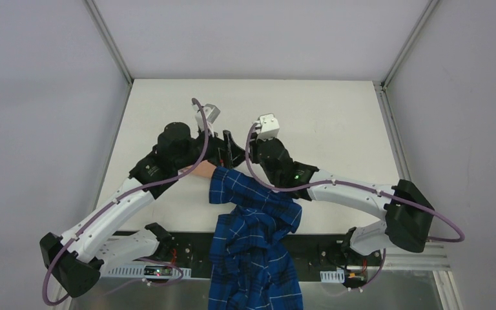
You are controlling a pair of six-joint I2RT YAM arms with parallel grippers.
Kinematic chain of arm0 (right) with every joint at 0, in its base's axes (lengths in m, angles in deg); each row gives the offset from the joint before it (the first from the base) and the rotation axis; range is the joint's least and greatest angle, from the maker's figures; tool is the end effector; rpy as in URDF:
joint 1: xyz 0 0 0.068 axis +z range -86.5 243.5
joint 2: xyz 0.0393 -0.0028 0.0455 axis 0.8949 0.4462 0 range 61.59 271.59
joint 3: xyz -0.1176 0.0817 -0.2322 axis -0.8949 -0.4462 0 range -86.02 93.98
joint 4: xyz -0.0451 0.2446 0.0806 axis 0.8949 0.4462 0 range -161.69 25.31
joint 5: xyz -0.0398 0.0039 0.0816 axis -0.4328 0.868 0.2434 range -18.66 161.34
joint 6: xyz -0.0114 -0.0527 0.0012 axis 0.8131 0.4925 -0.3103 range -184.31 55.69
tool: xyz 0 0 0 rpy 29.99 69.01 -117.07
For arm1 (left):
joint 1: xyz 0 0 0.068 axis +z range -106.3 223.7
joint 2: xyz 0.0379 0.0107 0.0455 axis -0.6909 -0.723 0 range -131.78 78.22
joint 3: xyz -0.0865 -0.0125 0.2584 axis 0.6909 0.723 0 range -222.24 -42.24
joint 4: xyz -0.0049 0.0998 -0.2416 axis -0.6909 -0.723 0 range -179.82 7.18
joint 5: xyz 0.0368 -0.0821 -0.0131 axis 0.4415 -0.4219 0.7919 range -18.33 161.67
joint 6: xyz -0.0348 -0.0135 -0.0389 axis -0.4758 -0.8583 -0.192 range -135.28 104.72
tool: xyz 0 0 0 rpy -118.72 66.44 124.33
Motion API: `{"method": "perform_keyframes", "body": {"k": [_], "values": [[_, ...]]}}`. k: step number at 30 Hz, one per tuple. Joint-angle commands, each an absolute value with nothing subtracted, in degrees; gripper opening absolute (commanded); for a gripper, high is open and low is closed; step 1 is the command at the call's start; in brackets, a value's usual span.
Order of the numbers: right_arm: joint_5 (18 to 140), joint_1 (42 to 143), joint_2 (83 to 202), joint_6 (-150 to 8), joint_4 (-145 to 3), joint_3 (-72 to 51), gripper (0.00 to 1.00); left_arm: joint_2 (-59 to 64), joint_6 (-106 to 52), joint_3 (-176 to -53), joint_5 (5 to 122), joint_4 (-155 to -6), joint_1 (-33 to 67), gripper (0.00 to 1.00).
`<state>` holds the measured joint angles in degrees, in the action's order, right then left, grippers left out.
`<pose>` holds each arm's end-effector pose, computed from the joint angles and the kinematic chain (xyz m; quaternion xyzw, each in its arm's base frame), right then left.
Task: Paint the nails
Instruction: Unscrew the nail polish bottle.
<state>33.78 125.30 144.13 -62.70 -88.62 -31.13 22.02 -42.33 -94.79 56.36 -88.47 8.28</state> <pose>0.1755 0.2815 0.2956 -0.2085 0.7283 0.0884 0.6468 0.1807 -0.1401 0.3596 0.1411 0.7470 -0.4196 0.4960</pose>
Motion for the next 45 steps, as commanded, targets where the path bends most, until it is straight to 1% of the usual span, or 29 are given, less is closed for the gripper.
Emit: {"method": "perform_keyframes", "body": {"k": [1, 3, 7, 10, 12, 13, 16, 21, 27, 28, 32, 34, 35, 36, 38, 40, 45], "values": [[36.7, 122.86, 138.43, -65.96, -88.79, -31.85, 0.0, 25.79, -38.46, -95.85, 49.08, -89.05, 5.99, 0.94], [41.38, 121.04, 136.05, -67.64, -86.61, -32.68, 0.0, 26.31, -37.43, -95.76, 49.03, -88.85, 5.99, 0.99], [55.89, 116.15, 131.42, -70.5, -82.21, -34.06, 0.0, 26.63, -36.74, -95.55, 45.76, -87.36, 5.99, 0.99], [66.37, 114.04, 127.29, -72.72, -81.04, -36.87, 0.0, 26.71, -36.89, -95.34, 40.29, -85.06, 5.99, 0.99], [75.35, 112.91, 124.21, -74.24, -81.08, -38.98, 0.0, 26.33, -37.51, -95.74, 36.01, -83.97, 5.99, 0.99], [83.49, 112.33, 121.21, -75.51, -82.32, -41.24, 0.0, 26.19, -38.69, -95.57, 32.06, -82.19, 5.99, 0.99], [94.66, 112.17, 116.87, -77.48, -83.97, -43.78, 0.0, 26.37, -40.24, -95.38, 28.65, -79.26, 5.99, 0.99], [107.73, 112.1, 113.2, -81.51, -87.87, -45.51, 0.0, 26.52, -41.77, -95.52, 25.4, -77.41, 5.99, 0.99], [113.88, 112.17, 112.64, -83.12, -89.35, -45.23, 0.0, 24.39, -42.57, -96.46, 19.03, -76.4, 5.86, 0.98], [114.55, 112.19, 112.95, -83.16, -89.35, -44.93, 0.0, 23.7, -42.8, -96.72, 17.84, -76.33, 5.71, 0.96], [117.18, 112.11, 114.49, -83.65, -89.88, -43.82, 0.0, 21.41, -43.22, -97.46, 14.58, -76.19, 4.68, 0.82], [117.88, 112.16, 114.98, -84.01, -90.51, -43.75, 0.0, 21.04, -43.31, -97.58, 14.27, -76.22, 4.11, 0.71], [118.04, 112.17, 111.69, -84.16, -90.67, -43.67, 0.0, 20.9, -43.32, -97.59, 14.27, -76.15, 3.95, 0.67], [118.2, 112.19, 114.64, -84.33, -90.69, -43.66, 0.0, 20.79, -43.44, -97.61, 14.27, -76.14, 3.89, 0.63], [118.21, 112.2, 114.89, -84.5, -91.02, -43.81, 0.0, 20.74, -43.71, -97.68, 14.21, -76.15, 3.72, 0.55], [118.14, 112.21, 114.93, -84.5, -91.2, -43.81, 0.0, 20.8, -43.76, -97.67, 14.03, -76.14, 3.56, 0.5], [118.02, 112.2, 115.69, -84.34, -91.05, -43.29, 0.0, 21.05, -43.8, -97.85, 13.89, -76.16, 3.1, 0.43]]}}
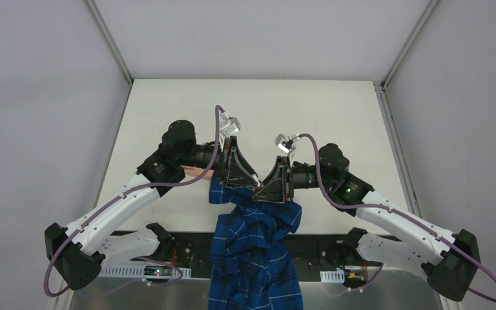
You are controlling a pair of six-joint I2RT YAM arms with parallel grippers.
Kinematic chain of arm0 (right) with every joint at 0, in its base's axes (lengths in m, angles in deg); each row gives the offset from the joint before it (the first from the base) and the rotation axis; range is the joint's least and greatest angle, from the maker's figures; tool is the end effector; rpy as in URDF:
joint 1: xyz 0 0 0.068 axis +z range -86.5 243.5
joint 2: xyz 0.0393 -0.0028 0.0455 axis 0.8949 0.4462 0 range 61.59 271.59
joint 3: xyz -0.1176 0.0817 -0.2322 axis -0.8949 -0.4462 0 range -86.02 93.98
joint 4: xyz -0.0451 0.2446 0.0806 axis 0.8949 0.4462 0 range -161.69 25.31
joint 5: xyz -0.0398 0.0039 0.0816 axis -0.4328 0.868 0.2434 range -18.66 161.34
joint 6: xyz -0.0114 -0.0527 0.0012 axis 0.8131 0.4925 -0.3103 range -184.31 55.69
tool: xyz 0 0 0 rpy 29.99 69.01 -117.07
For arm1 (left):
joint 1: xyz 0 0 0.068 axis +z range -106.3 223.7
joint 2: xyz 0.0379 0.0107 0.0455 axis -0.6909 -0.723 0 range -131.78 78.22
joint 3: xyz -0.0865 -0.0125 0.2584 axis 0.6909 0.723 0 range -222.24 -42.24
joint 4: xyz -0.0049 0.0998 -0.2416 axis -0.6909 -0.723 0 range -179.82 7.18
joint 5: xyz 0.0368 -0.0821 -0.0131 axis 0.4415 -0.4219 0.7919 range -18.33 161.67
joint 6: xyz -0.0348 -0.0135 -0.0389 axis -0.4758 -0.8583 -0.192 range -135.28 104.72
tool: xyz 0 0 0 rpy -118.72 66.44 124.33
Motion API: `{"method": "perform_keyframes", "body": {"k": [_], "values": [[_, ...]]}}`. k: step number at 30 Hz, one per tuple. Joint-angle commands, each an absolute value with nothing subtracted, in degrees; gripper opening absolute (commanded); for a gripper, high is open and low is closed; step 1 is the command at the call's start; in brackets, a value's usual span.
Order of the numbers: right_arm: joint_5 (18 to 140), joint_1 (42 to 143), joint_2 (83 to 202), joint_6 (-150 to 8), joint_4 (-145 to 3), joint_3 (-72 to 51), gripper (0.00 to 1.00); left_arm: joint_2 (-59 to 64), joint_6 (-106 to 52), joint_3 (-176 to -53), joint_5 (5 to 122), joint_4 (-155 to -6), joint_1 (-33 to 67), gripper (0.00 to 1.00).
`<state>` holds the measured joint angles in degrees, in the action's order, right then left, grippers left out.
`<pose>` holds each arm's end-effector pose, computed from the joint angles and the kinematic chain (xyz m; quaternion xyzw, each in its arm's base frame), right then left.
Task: Paint the nails
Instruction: Unscrew the nail polish bottle.
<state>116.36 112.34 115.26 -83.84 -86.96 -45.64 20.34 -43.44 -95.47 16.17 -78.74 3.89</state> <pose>0.1225 0.1784 0.3316 -0.4288 0.5514 0.5934 0.4001 0.1524 -0.1653 0.3761 0.3898 0.5924 -0.6224 0.3313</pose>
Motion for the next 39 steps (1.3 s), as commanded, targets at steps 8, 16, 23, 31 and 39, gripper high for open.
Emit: {"method": "perform_keyframes", "body": {"k": [8, 16, 23, 31, 39], "values": [[117.0, 112.25, 116.41, -83.04, -88.78, -41.9, 0.0, 20.23, -43.93, -98.07, 12.19, -76.07, 2.33, 0.22], [112.68, 112.26, 114.48, -82.04, -87.23, -43.29, 0.09, 20.49, -44.02, -98.24, 12.22, -76.05, 2.03, 0.0], [105.89, 112.2, 108.79, -82.32, -89.08, -48.41, 0.55, 23.72, -43.28, -96.55, 19.05, -75.97, 2.04, 0.0], [100.84, 112.23, 102.39, -84.87, -93.21, -53.88, 0.76, 27.41, -42.93, -94.88, 24.73, -75.71, 2.13, 0.0], [101.74, 112.4, 101.79, -88.17, -105.79, -57.01, 0.76, 28.24, -42.83, -95.14, 24.01, -75.61, 2.22, 0.0]]}}
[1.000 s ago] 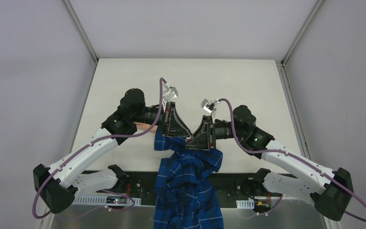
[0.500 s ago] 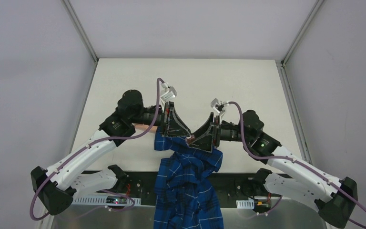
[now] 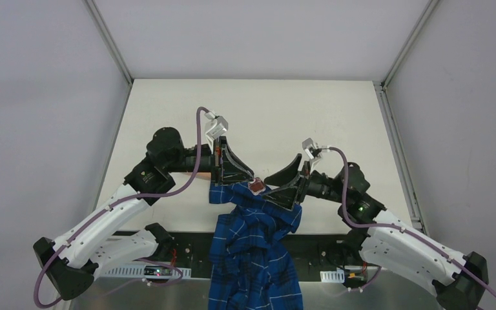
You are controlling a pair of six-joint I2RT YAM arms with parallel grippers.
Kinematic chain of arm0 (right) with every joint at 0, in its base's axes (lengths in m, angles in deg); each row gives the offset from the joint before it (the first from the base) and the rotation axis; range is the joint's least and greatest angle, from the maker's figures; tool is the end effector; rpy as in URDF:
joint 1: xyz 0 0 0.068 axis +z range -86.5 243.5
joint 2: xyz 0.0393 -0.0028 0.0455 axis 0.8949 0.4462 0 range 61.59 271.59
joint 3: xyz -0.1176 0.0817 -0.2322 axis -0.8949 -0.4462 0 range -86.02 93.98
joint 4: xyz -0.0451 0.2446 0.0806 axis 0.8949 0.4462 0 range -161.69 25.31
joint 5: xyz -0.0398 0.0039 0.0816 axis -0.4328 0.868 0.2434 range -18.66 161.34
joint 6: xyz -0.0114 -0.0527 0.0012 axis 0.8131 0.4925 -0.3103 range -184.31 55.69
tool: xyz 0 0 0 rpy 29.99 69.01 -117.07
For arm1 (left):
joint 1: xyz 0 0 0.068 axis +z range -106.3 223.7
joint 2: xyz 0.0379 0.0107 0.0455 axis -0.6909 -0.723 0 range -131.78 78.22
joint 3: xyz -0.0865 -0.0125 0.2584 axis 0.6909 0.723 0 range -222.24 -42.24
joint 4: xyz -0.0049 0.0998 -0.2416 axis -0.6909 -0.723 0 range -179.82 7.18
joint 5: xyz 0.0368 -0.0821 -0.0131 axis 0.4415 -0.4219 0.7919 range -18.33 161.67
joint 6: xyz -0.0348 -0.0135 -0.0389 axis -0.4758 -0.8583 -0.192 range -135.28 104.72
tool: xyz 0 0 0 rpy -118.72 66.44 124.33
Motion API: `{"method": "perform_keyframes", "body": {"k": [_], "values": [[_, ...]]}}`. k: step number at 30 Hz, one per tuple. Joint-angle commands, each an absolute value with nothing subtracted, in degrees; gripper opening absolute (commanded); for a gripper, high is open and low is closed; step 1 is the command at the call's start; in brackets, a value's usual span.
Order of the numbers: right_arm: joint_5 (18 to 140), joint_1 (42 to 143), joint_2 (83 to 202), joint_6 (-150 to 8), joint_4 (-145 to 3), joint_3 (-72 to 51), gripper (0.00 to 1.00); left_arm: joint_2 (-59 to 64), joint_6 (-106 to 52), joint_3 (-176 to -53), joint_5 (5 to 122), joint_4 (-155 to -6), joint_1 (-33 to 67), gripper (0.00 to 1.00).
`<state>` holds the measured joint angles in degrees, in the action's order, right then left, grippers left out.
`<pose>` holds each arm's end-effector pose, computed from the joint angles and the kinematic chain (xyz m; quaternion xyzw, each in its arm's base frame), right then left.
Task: Paint the nails
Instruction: Unscrew the nail polish bottle.
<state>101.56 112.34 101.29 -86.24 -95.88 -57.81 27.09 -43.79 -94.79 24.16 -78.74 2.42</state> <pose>0.0991 0.1407 0.3151 -0.3383 0.5391 0.5693 0.5203 0.1295 -0.1487 0.3945 0.3648 0.5784 -0.6097 0.4007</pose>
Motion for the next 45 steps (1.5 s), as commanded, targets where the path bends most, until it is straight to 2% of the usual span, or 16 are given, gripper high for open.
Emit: {"method": "perform_keyframes", "body": {"k": [1, 5, 14, 16, 18, 22, 24, 28, 45], "values": [[102.82, 112.43, 102.56, -88.2, -106.39, -56.44, 0.76, 28.38, -42.73, -95.06, 24.03, -75.61, 2.22, 0.0], [105.4, 113.22, 106.36, -87.85, -107.81, -53.59, 0.75, 28.67, -42.61, -95.12, 23.91, -75.61, 2.22, 0.0], [106.87, 115.06, 111.0, -87.52, -110.2, -51.48, 0.64, 28.53, -42.18, -94.84, 24.33, -75.61, 2.22, 0.0], [107.21, 115.17, 111.72, -87.51, -110.21, -51.21, 0.58, 28.49, -42.09, -94.8, 24.53, -75.61, 2.23, 0.0], [107.54, 115.22, 112.35, -87.55, -110.15, -50.88, 0.48, 28.43, -42.02, -94.79, 24.74, -75.62, 2.22, 0.0], [106.23, 115.32, 112.46, -87.39, -109.66, -51.35, 0.13, 28.38, -42.0, -94.71, 25.16, -75.61, 2.22, 0.0], [104.93, 115.37, 112.41, -86.75, -109.03, -51.6, 0.0, 28.39, -41.93, -94.55, 25.66, -75.61, 2.22, 0.0], [100.05, 115.62, 112.75, -84.24, -106.49, -51.63, 0.0, 28.14, -42.05, -94.21, 27.26, -75.7, 2.57, 0.0], [64.04, 119.99, 117.32, -71.21, -98.94, -47.09, 0.0, 24.68, -43.62, -95.12, 40.06, -83.65, 4.44, 0.0]]}}
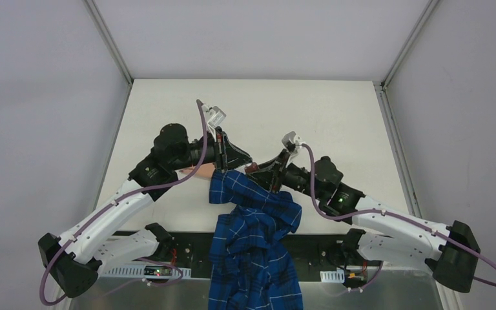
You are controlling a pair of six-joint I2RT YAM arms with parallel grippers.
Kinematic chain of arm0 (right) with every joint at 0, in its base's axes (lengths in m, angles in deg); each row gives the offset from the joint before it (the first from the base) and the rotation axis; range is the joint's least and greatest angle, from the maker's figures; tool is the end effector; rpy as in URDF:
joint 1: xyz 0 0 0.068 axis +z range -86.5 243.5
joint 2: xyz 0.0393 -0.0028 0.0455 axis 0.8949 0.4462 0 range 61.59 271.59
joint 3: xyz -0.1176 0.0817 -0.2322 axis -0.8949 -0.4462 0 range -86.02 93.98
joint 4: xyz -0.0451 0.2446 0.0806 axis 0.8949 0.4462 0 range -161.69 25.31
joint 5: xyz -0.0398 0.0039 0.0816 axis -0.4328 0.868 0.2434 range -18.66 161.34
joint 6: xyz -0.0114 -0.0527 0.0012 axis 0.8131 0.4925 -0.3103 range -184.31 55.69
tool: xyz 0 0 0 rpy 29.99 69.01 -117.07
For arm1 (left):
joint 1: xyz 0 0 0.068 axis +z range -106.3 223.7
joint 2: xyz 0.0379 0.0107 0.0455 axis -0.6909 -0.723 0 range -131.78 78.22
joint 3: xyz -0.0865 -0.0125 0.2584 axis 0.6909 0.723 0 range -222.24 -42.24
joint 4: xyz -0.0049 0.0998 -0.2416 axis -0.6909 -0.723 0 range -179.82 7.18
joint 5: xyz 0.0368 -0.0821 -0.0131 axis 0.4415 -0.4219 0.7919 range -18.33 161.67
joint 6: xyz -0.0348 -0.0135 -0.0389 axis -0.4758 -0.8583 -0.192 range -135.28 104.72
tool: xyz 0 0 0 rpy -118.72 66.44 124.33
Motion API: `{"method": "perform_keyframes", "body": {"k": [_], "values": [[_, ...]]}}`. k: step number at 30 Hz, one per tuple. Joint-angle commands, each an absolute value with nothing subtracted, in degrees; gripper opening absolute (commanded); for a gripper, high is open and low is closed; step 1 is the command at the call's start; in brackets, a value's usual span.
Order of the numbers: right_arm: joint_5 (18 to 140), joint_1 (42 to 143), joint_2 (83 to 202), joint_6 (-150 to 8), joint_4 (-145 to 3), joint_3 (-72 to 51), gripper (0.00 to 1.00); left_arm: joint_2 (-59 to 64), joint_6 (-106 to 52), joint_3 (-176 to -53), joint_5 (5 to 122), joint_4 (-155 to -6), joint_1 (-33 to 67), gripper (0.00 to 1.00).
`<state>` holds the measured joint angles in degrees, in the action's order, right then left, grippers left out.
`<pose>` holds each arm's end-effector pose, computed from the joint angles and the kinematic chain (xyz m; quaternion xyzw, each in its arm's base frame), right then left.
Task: Paint the nails
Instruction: Unscrew the nail polish bottle.
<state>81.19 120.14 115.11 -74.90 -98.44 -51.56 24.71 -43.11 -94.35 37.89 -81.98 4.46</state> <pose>0.1171 0.1891 0.3170 -0.3160 0.5782 0.4623 0.5933 0.1524 -0.1501 0.3787 0.2710 0.6562 -0.5440 0.4471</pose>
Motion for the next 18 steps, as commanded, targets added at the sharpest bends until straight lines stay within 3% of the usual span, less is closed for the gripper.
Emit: {"method": "perform_keyframes", "body": {"k": [1, 10, 18], "values": [[62.02, 120.53, 118.12, -70.37, -99.06, -46.47, 0.0, 24.4, -43.93, -95.17, 40.9, -84.4, 4.61, 0.0], [44.18, 122.91, 129.38, -64.76, -104.09, -40.12, 0.0, 23.17, -46.44, -95.29, 48.74, -89.34, 6.95, 0.0], [39.0, 124.1, 137.83, -63.34, -105.97, -34.26, 0.0, 22.85, -46.92, -94.96, 50.33, -90.02, 8.61, 0.0]]}}
